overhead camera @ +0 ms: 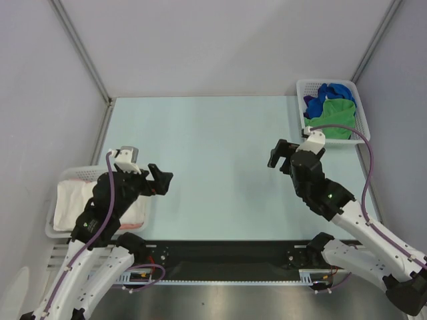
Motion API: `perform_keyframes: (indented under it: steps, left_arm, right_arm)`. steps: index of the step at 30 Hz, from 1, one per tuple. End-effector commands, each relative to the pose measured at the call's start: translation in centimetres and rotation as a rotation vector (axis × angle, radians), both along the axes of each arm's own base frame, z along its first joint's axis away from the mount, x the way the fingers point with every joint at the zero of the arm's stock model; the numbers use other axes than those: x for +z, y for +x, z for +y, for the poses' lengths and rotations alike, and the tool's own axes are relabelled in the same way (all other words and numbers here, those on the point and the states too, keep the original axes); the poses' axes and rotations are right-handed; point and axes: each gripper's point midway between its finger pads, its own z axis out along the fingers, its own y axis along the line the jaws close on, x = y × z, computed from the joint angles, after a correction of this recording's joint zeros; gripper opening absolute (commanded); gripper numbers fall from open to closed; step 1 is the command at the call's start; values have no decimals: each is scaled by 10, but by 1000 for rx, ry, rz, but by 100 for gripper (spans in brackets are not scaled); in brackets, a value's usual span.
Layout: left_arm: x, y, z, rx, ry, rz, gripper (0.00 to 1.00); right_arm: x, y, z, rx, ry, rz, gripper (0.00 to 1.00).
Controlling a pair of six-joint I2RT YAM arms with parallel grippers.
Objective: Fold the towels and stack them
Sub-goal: Grab crumpled towel
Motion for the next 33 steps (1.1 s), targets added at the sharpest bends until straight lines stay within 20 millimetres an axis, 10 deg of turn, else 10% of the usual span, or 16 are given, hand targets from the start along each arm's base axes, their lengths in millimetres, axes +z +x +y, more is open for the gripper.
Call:
perform_keyframes:
  steps: [1,9,17,25,33]
  left_arm:
    - [4,2,-7,-28,-26,-11,100]
    - [2,2,-12,-51,-29,2,100]
    - [1,1,-15,-68,-30,6,100]
    - [1,1,-14,-67,-29,5,100]
    - [-1,2,-14,-65,-25,14,100]
  right_arm:
    - [26,7,-3,-24,35,-47,100]
    - [48,50,-6,-26,53,-20,100]
    - [77,175,-110,-289,129,-26,96]
    - [19,276,-202,-490,185,30,85]
    - [-35,306,-241,-693,99,110,79]
